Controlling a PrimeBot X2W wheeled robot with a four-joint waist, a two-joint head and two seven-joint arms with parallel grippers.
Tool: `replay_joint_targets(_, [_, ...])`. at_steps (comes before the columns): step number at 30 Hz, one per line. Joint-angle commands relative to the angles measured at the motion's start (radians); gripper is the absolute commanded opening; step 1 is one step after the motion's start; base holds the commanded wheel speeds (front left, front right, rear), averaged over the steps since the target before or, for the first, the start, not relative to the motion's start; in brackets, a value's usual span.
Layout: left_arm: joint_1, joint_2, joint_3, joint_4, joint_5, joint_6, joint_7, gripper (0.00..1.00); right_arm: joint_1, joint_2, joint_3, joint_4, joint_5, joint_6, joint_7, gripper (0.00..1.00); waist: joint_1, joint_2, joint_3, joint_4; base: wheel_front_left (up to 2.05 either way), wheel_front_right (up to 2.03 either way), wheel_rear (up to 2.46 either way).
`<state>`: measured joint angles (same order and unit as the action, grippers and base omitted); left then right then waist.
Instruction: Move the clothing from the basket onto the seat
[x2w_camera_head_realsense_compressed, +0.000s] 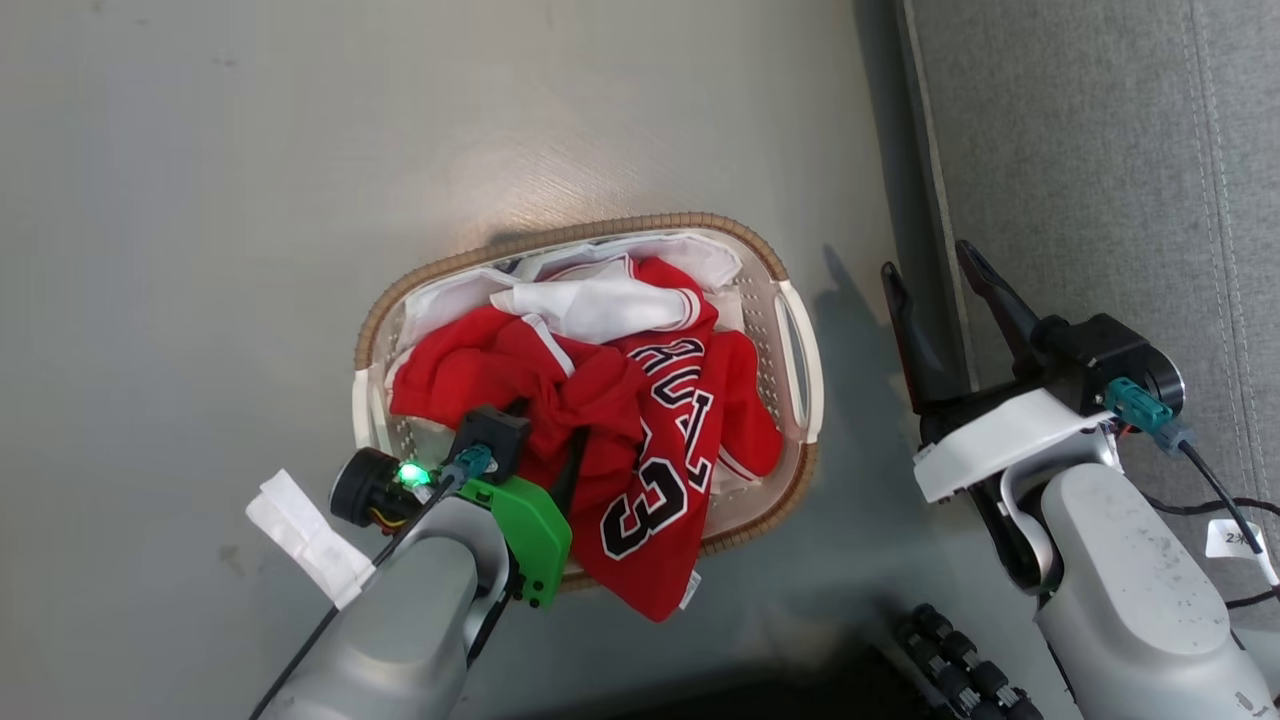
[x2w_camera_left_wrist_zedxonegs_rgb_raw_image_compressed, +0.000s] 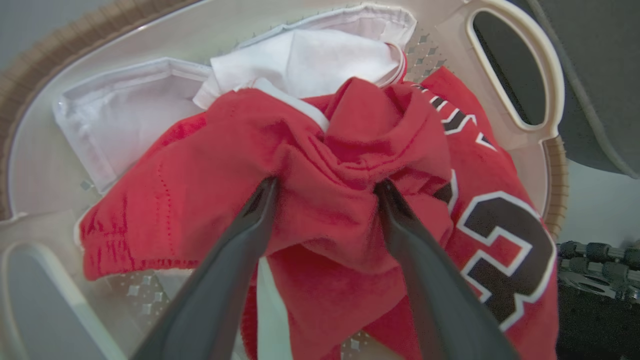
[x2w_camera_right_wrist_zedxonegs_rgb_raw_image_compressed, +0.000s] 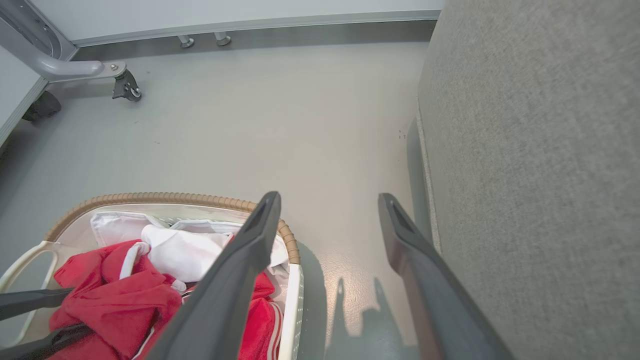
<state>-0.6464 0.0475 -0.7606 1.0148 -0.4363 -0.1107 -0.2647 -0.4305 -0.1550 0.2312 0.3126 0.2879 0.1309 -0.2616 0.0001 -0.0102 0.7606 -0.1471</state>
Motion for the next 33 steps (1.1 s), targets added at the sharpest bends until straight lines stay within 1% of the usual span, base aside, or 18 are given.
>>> replay_joint_targets(1, [-0.027, 0.006, -0.004, 0.014, 0.004, 0.006, 0.0, 1.0, -0.015, 0.003, 0.001, -0.006, -0.006, 0.0, -0.005, 1.0, -0.0001, 0.0102, 0.032, -0.018, 0.0, 0.0, 0.0])
replay_joint_targets(10, [-0.076, 0.006, -0.021, 0.084, 0.0, -0.002, 0.0, 1.0, -0.032, 0.024, 0.028, 0.002, 0.013, 0.0, -0.005, 1.0, -0.0001, 0.0102, 0.059, -0.033, 0.0, 0.0, 0.0])
replay_joint_targets(11, [-0.072, 0.006, -0.024, 0.097, -0.008, -0.004, 0.0, 0.96, -0.034, 0.026, 0.032, 0.004, 0.015, 0.0, -0.005, 1.0, -0.0001, 0.0102, 0.056, -0.035, 0.0, 0.0, 0.0])
replay_joint_targets(12, [-0.068, 0.006, -0.032, 0.108, -0.011, -0.008, 0.0, 0.18, -0.035, 0.028, 0.036, 0.007, 0.017, 0.0, -0.005, 1.0, -0.0001, 0.0102, 0.051, -0.039, 0.0, 0.0, 0.0])
replay_joint_targets(13, [-0.066, 0.006, -0.038, 0.114, -0.015, -0.011, 0.0, 0.0, -0.035, 0.03, 0.039, 0.009, 0.02, 0.0, -0.005, 1.0, -0.0001, 0.0102, 0.046, -0.041, 0.0, 0.0, 0.0])
replay_joint_targets(17, [-0.05, 0.006, -0.049, 0.126, -0.042, -0.018, 0.0, 0.0, -0.034, 0.037, 0.038, 0.017, 0.04, 0.0, -0.005, 1.0, -0.0001, 0.0102, 0.004, -0.042, 0.0, 0.0, 0.0])
replay_joint_targets(20, [-0.022, 0.005, -0.031, 0.093, -0.062, -0.019, 0.0, 0.0, -0.024, 0.037, 0.039, 0.03, 0.053, 0.0, -0.005, 1.0, -0.0001, 0.0102, -0.054, -0.035, 0.0, 0.0, 0.0])
replay_joint_targets(23, [0.014, 0.005, -0.016, 0.055, -0.049, -0.016, 0.0, 0.0, -0.003, 0.037, 0.042, 0.042, 0.058, 0.0, -0.005, 1.0, -0.0001, 0.0102, -0.122, -0.021, 0.0, 0.0, 0.0])
replay_joint_targets(25, [0.051, 0.006, 0.007, 0.029, -0.039, -0.01, 0.0, 0.0, 0.009, 0.038, 0.047, 0.051, 0.06, 0.0, -0.005, 1.0, -0.0001, 0.0102, -0.179, -0.01, 0.0, 0.0, 0.0])
replay_joint_targets(28, [0.102, 0.01, 0.04, -0.012, -0.021, -0.009, 0.0, 0.0, 0.03, 0.042, 0.032, 0.065, 0.078, 0.0, -0.005, 1.0, -0.0001, 0.0102, -0.256, 0.006, 0.0, 0.0, 0.0])
replay_joint_targets(33, [0.208, 0.017, 0.116, -0.102, 0.005, -0.01, 0.0, 0.0, 0.078, 0.035, 0.043, 0.092, 0.077, 0.0, -0.005, 1.0, -0.0001, 0.0102, -0.39, 0.039, 0.0, 0.0, 0.0])
